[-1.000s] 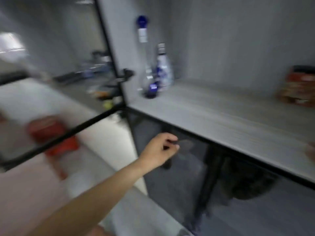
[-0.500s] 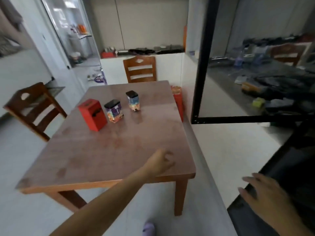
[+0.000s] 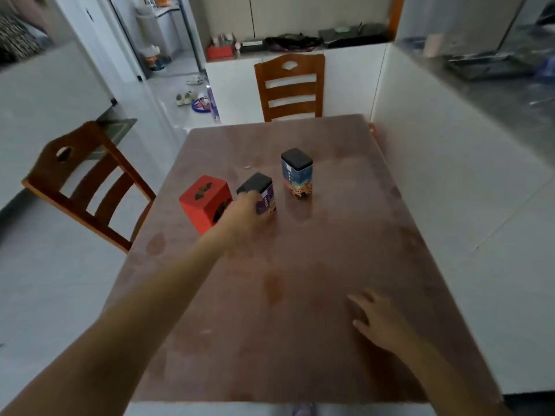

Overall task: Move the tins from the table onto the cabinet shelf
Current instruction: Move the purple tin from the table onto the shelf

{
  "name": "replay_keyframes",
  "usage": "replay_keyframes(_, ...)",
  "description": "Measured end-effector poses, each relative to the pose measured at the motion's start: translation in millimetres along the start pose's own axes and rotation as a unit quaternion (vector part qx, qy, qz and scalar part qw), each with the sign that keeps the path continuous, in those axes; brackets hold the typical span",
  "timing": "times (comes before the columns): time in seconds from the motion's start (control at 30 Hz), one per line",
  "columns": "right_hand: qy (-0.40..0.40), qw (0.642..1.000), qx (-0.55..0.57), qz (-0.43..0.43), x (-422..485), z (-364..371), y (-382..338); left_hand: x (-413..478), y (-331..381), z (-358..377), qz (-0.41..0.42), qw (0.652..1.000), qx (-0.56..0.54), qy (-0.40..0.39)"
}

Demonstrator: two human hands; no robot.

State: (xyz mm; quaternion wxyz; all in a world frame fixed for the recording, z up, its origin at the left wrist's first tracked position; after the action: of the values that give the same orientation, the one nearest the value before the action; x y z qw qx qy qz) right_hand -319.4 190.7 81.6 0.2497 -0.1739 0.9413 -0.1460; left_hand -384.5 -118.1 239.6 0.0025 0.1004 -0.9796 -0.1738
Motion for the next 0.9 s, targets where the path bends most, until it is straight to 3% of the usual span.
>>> replay_keyframes(0.1, 0.004, 1.0, -0.008, 0.019, 17.5, 6.1, 2.6, 48.0, -10.7, -8.3, 0.027, 0.994, 0.108, 0.013)
replay_keyframes(0.23, 0.012, 0.999, -0.027, 0.027, 22.8, 9.6, 6.9, 94.6, -12.6, -7.0, 0.065, 0.951, 0.302, 0.021)
replay_keyframes(0.4, 0.021, 0.999, -0.008, 0.038, 20.1, 18.1, 9.8, 130.1, -19.6, 18.9, 0.059, 0.932, 0.353, -0.061)
replay_keyframes(0.57, 0.019, 0.999, 0.026, 0.036, 13.3, 20.2, 8.0, 132.1, -28.6, 29.2, 0.012, 0.949, 0.284, -0.135)
replay_keyframes(0.7, 0.004, 0.995, 0.098, 0.033, -3.1, 16.6, 13.7, 94.0, 34.7, 33.8, 0.164, 0.953, 0.219, -0.131)
replay_keyframes(0.77, 0.032, 0.982, 0.179, 0.051, -15.2, 5.0, 21.6, 52.0, 78.7, 50.2, 0.249, 0.943, 0.12, -0.186)
replay_keyframes(0.83, 0.072, 0.949, 0.298, 0.075, -32.3, -13.1, 29.7, 1.5, 120.6, 72.4, 0.293, 0.917, 0.03, -0.269)
replay_keyframes(0.9, 0.1, 0.869, 0.479, 0.069, -56.4, -29.8, 37.6, -47.1, 162.0, 95.2, 0.31, 0.888, -0.039, -0.337)
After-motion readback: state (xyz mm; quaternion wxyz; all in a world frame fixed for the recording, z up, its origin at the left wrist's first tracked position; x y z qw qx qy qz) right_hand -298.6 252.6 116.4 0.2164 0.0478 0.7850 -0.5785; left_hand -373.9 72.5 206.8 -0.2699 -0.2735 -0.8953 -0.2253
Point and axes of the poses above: each hand's wrist, its own x-axis towards the middle knuckle, its own z-axis out of the palm, y = z × x, the point moved 6 cm from there along x, towards the middle knuckle, and after that the axes turned 3 degrees about x, right-handed, at the moved point
